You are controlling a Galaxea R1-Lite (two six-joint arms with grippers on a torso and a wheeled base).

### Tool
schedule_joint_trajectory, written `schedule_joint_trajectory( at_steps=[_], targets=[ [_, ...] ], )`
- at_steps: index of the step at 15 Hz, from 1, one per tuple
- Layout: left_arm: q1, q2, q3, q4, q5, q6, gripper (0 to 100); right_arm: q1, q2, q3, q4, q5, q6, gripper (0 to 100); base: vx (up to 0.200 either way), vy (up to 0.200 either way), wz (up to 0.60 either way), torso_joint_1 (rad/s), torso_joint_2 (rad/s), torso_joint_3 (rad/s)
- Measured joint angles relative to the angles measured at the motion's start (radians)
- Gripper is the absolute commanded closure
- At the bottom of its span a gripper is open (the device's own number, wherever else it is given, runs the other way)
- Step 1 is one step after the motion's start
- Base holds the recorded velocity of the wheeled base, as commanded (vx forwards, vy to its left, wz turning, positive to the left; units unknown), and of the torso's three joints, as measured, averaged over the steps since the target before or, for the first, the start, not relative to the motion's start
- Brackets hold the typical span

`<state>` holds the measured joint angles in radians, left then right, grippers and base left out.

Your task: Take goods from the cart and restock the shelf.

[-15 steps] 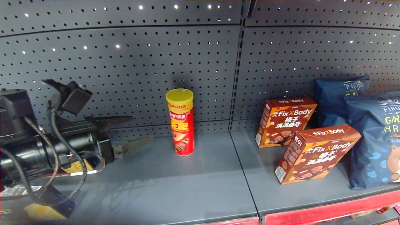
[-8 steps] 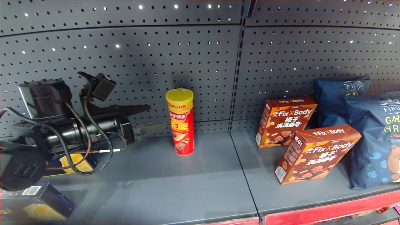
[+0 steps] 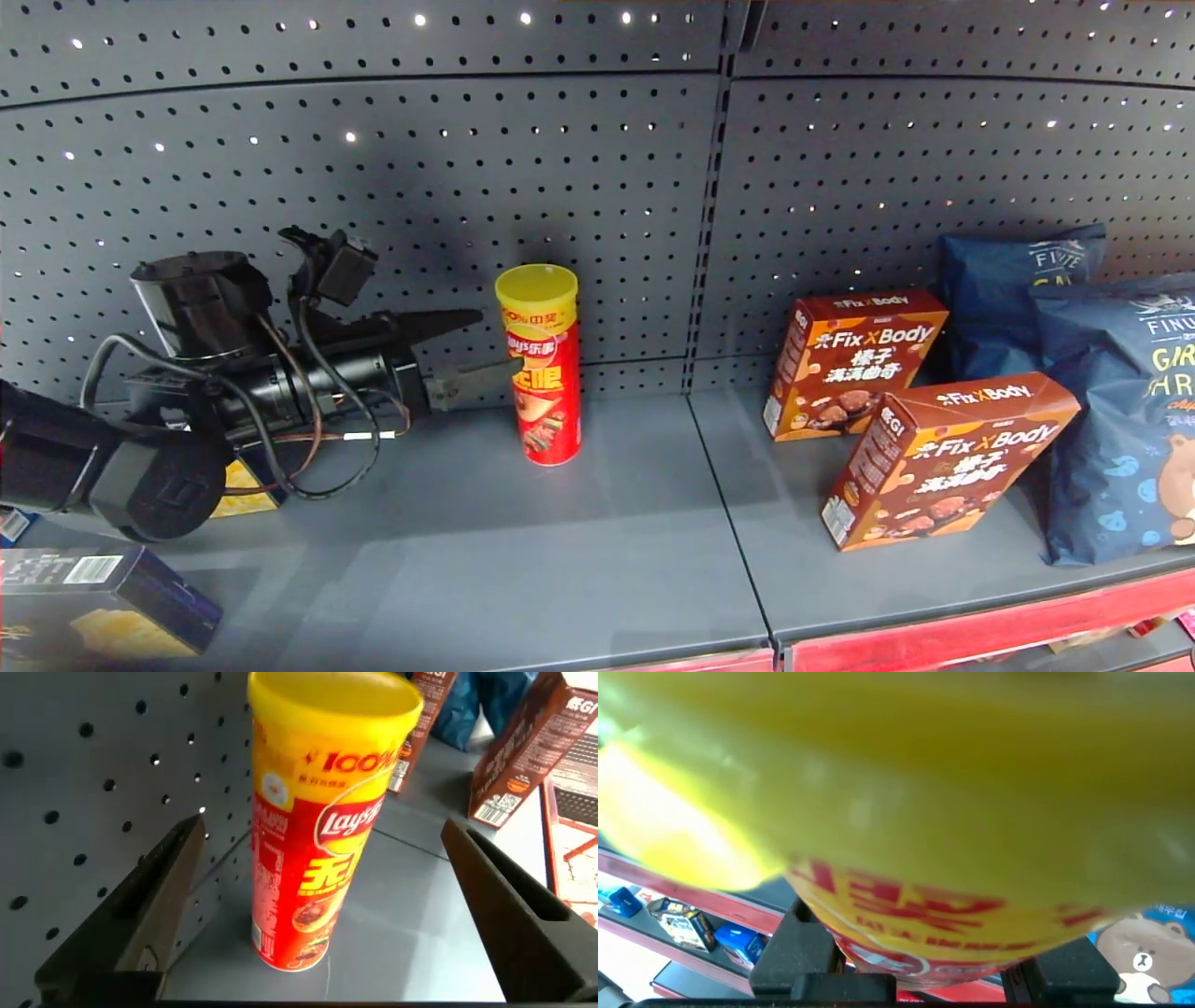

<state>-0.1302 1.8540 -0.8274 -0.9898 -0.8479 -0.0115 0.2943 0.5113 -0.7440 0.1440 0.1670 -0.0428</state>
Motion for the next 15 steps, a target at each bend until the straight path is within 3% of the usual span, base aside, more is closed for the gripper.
schedule_joint_trajectory(
  at_steps=[15],
  targets=[
    [-0.014,0.182,-0.123,-0.029,-0.066,-0.004,0,0.001,0.024,-0.021,-0.002,0.001,0.0,100,0.0,0.0,0.0,0.0,0.0,0.0]
  ],
)
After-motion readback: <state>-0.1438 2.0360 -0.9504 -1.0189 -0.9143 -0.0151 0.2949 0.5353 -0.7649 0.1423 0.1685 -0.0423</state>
